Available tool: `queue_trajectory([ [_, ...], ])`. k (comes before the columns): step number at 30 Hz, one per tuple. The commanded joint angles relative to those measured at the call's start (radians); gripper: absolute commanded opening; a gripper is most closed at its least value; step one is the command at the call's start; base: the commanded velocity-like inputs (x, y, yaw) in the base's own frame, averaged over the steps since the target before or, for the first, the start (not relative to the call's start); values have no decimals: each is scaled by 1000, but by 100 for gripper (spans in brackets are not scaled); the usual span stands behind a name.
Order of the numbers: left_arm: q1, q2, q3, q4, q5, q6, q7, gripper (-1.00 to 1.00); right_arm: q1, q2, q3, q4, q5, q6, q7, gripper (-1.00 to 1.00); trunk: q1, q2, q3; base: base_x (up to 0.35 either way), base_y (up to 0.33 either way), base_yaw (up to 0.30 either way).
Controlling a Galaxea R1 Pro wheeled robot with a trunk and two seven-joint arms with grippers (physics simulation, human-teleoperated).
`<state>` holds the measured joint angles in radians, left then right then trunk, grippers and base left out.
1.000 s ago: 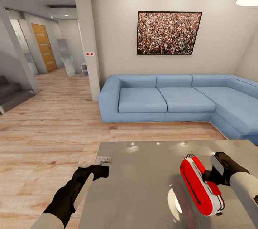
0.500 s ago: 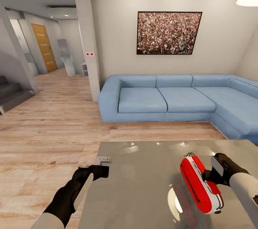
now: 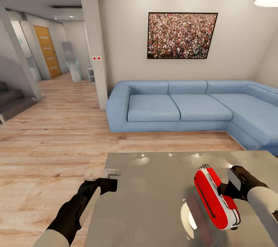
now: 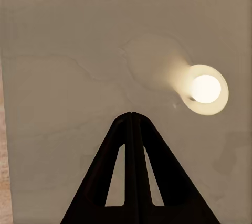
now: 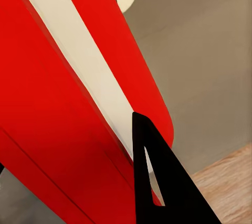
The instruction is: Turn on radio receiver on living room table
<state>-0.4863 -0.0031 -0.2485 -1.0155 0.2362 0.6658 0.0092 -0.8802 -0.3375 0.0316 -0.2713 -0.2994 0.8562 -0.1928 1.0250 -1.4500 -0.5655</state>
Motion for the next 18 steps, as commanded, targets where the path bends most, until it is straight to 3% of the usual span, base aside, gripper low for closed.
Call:
queue_trajectory([
  [1, 0, 0, 0, 0, 0, 0, 0, -100, 0, 0, -1, 0, 2, 0, -1, -100, 0, 0, 0, 0, 0, 0],
  [18, 0, 0, 0, -1, 0, 0, 0, -100, 0, -2, -1, 0, 3, 0, -1, -100, 0, 0, 0, 0, 0, 0],
])
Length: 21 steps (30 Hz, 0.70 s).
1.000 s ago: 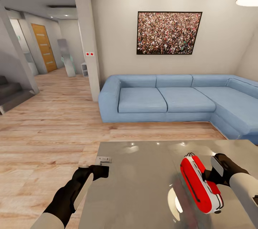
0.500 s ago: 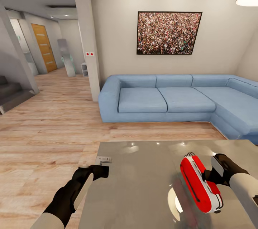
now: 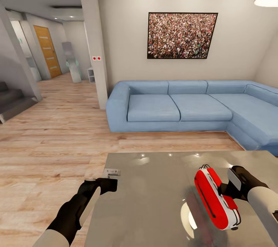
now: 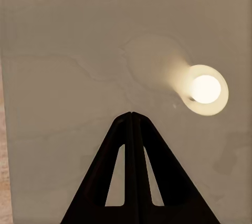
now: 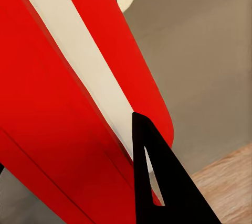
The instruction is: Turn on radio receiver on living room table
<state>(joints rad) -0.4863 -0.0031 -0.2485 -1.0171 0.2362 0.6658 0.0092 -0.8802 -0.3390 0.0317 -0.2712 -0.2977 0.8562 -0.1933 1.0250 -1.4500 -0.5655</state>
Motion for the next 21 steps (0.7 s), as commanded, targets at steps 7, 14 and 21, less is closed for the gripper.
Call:
queue_trajectory([
  [7, 0, 0, 0, -1, 0, 0, 0, -100, 0, 0, -1, 0, 2, 0, -1, -100, 0, 0, -3, 0, 0, 0],
  [14, 0, 0, 0, -1, 0, 0, 0, -100, 0, 0, -1, 0, 2, 0, -1, -100, 0, 0, -10, 0, 0, 0],
  [21, 0, 0, 0, 0, 0, 0, 0, -100, 0, 0, -1, 0, 2, 0, -1, -100, 0, 0, -19, 0, 0, 0],
])
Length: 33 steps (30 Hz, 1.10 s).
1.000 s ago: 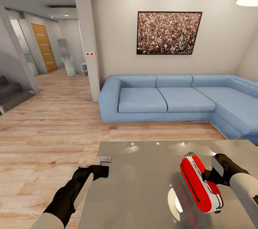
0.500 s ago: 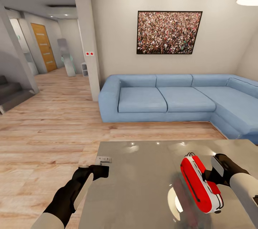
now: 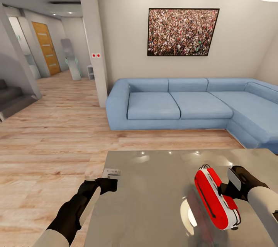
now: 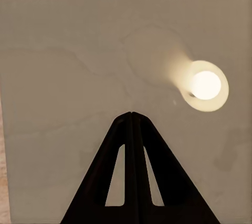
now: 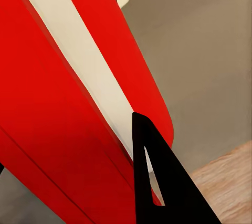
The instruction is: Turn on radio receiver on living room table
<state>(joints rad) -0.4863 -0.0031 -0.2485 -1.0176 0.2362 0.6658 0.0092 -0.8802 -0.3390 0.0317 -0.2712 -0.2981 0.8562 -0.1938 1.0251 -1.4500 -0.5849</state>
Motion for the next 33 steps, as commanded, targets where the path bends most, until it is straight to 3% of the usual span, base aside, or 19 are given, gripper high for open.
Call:
queue_trajectory([
  [1, 0, 0, 0, 0, 0, 0, 0, -100, 0, 0, -1, 0, 2, 0, -1, -100, 0, 0, -1, 0, 0, 0],
  [33, 0, 0, 0, 2, 0, 0, 0, -100, 0, 1, -1, 0, 2, 0, -1, -100, 0, 0, -46, 0, 0, 0],
])
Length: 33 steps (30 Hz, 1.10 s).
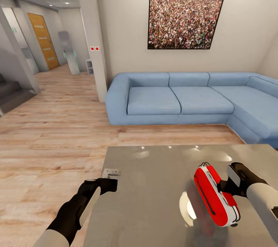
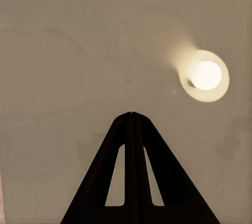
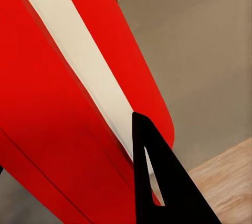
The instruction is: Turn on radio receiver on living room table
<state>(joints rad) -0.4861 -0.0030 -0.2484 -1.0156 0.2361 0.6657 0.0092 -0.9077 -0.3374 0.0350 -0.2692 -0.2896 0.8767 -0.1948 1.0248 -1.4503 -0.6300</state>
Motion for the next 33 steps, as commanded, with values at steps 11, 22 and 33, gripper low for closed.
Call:
queue_trajectory([
  [11, 0, 0, 0, 0, 0, 0, 0, -100, 27, 0, -4, -2, -6, -21, 0, -100, 0, 0, -11, 0, 0, 0],
  [22, 0, 0, 0, 0, 0, 0, 0, -100, 27, 0, -4, -2, -6, -20, 0, -100, 0, 0, -11, 0, 0, 0],
  [33, 0, 0, 0, 0, 0, 0, 0, -100, 27, 1, -4, -2, -8, -20, 0, 100, 0, 0, -11, 0, 0, 0],
])
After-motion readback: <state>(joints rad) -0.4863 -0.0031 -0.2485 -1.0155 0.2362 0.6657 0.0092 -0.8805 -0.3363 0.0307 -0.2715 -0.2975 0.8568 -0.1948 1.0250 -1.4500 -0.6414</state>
